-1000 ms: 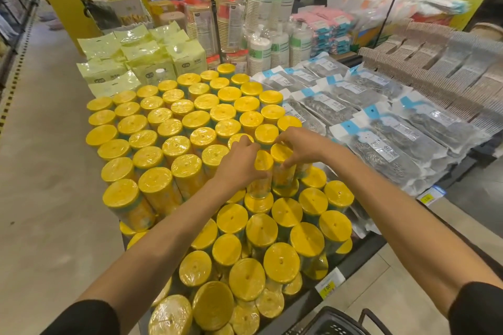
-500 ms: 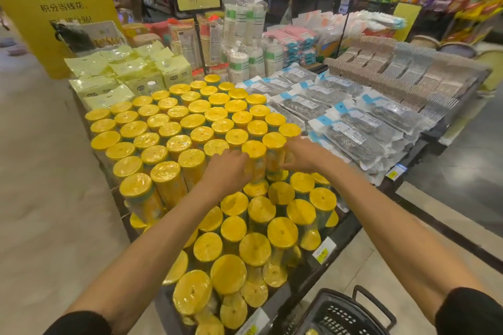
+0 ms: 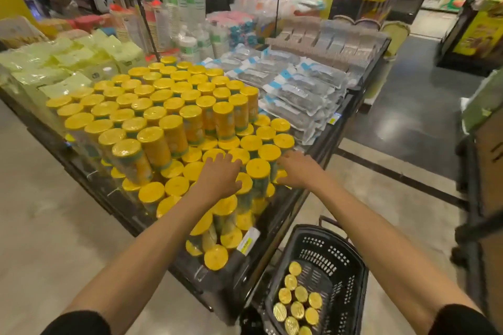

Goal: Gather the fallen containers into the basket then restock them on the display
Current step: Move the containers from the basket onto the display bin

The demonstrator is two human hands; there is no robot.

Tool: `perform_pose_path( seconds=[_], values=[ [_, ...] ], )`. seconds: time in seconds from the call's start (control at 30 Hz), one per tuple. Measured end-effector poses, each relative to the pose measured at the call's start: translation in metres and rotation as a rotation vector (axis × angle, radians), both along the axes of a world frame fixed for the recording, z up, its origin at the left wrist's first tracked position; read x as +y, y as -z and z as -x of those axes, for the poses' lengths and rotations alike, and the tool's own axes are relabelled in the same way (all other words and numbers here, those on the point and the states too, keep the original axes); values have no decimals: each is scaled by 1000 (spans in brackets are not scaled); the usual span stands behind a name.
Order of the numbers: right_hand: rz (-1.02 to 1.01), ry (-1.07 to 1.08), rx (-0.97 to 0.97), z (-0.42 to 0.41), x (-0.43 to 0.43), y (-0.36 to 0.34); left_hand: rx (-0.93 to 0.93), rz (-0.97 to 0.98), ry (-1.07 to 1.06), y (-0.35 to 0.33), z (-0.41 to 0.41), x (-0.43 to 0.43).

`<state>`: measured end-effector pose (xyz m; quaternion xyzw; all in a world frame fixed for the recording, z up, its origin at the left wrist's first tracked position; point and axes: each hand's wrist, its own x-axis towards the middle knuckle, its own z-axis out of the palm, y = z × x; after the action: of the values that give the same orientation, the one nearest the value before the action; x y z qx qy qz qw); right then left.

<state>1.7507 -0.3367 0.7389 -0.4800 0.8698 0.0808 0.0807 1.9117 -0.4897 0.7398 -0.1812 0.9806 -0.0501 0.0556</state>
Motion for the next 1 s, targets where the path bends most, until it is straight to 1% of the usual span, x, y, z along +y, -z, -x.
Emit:
perform_pose_path(
  seconds=[0.17, 0.27, 0.43, 0.53, 0.6, 0.73, 1.0],
  values=[
    [-34, 91, -53, -46, 68, 14, -6, -59, 33, 18, -23, 53],
    [-34, 120, -77, -60, 100, 18, 11, -109, 53, 24, -30, 92],
    [-10, 163, -98, -69, 146, 20, -22, -106, 99, 25, -44, 137],
    [16, 211, -114, -66, 181, 23, -62, -70, 105, 22, -48, 162],
    [54, 227, -110, -63, 207, 26, -66, -80, 99, 23, -46, 180],
    [79, 232, -108, -54, 256, 29, -38, -108, 72, 33, -31, 226],
    [103, 171, -117, -7, 361, 36, 60, -178, -21, 51, 21, 358]
  ],
)
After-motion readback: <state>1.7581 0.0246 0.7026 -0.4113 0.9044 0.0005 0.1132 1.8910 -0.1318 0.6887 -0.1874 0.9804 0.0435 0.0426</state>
